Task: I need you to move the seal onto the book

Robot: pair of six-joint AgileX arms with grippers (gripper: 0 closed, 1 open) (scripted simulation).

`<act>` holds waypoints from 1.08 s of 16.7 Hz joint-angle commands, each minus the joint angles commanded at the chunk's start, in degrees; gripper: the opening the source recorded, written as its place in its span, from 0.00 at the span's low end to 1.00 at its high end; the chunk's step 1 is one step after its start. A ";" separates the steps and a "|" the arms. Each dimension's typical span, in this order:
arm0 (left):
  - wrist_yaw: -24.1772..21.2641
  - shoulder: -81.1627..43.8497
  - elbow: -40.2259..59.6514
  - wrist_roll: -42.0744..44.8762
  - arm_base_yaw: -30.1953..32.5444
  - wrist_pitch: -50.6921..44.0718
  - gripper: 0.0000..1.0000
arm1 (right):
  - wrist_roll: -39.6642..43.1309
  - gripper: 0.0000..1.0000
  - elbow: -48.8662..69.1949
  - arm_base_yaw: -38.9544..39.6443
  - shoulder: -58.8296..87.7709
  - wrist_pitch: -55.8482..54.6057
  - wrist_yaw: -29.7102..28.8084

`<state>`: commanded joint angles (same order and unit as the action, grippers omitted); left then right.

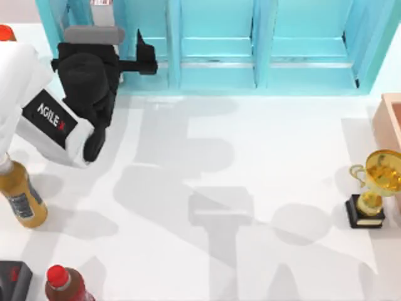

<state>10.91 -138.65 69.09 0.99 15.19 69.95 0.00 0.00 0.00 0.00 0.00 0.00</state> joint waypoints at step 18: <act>0.00 0.00 0.00 0.00 0.00 0.00 0.00 | 0.00 1.00 0.00 0.00 0.00 0.00 0.00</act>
<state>10.91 -138.65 69.09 0.99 15.19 69.95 0.00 0.00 0.00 0.00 0.00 0.00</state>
